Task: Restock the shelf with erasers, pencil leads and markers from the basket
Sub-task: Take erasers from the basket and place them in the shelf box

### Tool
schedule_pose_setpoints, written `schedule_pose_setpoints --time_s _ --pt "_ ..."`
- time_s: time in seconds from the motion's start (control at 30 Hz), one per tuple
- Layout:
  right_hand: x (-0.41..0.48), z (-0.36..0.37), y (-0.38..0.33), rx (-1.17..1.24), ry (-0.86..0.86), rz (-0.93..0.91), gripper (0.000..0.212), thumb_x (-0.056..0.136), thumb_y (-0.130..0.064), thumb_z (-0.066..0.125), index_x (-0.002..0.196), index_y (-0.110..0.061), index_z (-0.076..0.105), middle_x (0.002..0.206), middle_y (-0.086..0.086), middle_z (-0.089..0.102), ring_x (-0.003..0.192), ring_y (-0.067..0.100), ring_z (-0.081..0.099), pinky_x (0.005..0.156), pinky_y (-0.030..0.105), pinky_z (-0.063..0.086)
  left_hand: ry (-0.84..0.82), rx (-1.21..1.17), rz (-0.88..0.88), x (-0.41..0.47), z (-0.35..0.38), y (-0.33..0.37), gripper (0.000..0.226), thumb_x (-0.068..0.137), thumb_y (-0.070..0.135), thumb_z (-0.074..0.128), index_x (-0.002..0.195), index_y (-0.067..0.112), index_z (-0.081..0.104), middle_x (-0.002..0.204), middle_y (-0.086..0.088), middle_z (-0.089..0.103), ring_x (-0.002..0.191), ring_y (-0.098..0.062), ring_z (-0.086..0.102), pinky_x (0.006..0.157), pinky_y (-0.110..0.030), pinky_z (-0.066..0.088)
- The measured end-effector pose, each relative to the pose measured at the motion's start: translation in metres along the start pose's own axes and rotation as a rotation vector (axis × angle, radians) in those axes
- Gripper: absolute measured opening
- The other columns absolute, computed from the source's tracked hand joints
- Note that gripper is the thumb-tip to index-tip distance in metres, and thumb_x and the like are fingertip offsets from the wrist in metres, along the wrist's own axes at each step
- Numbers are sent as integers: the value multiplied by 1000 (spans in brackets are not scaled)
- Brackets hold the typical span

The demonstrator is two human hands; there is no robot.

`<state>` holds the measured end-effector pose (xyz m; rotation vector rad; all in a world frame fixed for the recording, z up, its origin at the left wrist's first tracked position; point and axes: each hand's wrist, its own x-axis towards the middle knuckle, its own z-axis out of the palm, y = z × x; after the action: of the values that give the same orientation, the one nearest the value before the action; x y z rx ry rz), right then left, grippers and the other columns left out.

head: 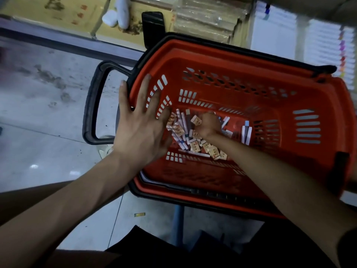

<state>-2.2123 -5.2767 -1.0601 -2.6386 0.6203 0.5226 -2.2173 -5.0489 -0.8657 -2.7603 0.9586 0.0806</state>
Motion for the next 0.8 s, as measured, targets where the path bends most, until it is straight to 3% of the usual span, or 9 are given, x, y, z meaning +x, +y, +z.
schedule_pose_setpoints --time_s 0.1,0.17,0.27,0.47,0.57,0.63,0.7,0.8 --pt "-7 5 18 -152 -96 -260 32 80 -6 73 112 -10 69 125 11 59 107 30 64 80 34 56 16 -25 -4 0 0 0 72 89 62 45 145 19 55 160 -20 38 157 -44 -4 116 -76 6" --pt "-11 10 22 -278 -135 -388 34 82 1 70 116 -3 66 124 16 61 112 34 62 85 36 52 30 -40 -5 1 1 -1 70 89 62 46 143 18 57 160 -20 39 158 -43 -2 116 -75 6" --pt "-14 12 20 -389 -103 -439 38 86 -2 71 123 -4 64 127 15 62 119 32 59 92 37 50 29 -41 -14 4 0 -2 69 89 63 44 141 18 58 158 -20 41 158 -41 -1 117 -74 7" --pt "-14 1 16 -380 -94 -442 21 90 -15 67 109 -7 71 114 14 67 104 32 66 80 34 51 42 -67 -17 7 1 -4 71 86 61 43 140 18 59 155 -20 45 159 -38 1 119 -73 7" --pt "-12 -2 9 -183 -44 -429 24 91 -29 67 109 -13 73 113 11 67 99 30 66 78 34 52 59 -75 -14 10 0 -6 67 87 59 45 137 17 61 151 -19 49 159 -38 3 119 -72 7" --pt "-14 -3 -4 17 -35 -396 17 92 -34 65 98 -20 73 104 4 70 89 24 68 71 32 54 74 -81 3 13 1 -8 64 89 57 45 133 15 64 142 -19 55 158 -39 5 119 -72 8" --pt "-15 -9 -18 136 -16 -373 11 92 -31 65 81 -29 64 91 -2 71 79 18 67 62 28 45 95 -87 20 18 2 -10 63 91 56 40 129 14 67 134 -19 60 158 -40 9 119 -72 8" --pt "-20 -27 -35 173 -16 -383 16 93 -27 66 79 -21 62 76 -5 66 67 13 61 51 23 35 97 -105 26 32 1 -15 68 91 57 30 124 14 71 133 -19 61 157 -38 13 121 -69 7"
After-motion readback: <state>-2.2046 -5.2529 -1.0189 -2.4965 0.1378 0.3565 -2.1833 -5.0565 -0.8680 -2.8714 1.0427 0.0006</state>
